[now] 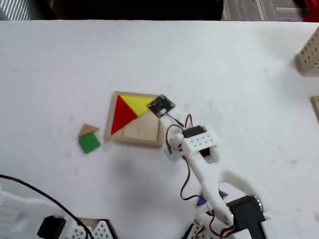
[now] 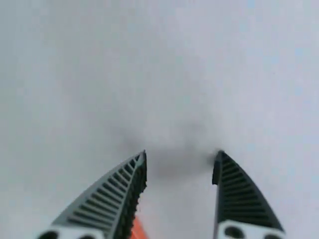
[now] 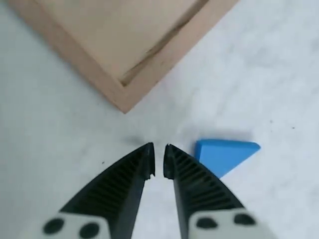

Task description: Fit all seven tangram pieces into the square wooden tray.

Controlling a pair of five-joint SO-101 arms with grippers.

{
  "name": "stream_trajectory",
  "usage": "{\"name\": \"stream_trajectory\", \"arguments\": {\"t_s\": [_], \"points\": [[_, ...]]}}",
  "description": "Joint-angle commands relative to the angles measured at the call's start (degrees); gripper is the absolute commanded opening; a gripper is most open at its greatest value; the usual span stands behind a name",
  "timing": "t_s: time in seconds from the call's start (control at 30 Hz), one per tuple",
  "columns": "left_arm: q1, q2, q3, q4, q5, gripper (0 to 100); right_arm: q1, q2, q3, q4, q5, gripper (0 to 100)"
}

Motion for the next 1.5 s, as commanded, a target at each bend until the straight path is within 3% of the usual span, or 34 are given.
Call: {"name": "stream_trajectory", "arguments": {"t_s": [0.0,0.2,0.4,0.93,1.17,1.27,1.47], "points": [[4.6,-2.9,-0.5,4.9,-0.4,24,-0.4,-0.4,-0.2,-0.6,0.8,4.9],[11.1,-6.8,-0.2,9.1,-0.9,25,-0.4,-0.4,-0.2,-0.6,0.8,4.9],[17.2,-8.8,-0.1,14.7,-1.0,37,-0.4,-0.4,-0.2,-0.6,0.8,4.8],[47.3,-8.7,1.4,10.6,-1.9,36,-0.4,-0.4,-0.2,-0.6,0.9,4.8],[47.8,-9.2,1.5,14.7,-3.4,36,-0.4,-0.4,-0.2,-0.6,1.1,4.9],[44.5,-9.2,1.2,15.4,-3.0,36,-0.4,-0.4,-0.2,-0.6,1.1,4.9],[39.9,-8.7,1.7,7.2,-3.3,36,-0.4,-0.4,-0.2,-0.6,1.1,4.9]]}}
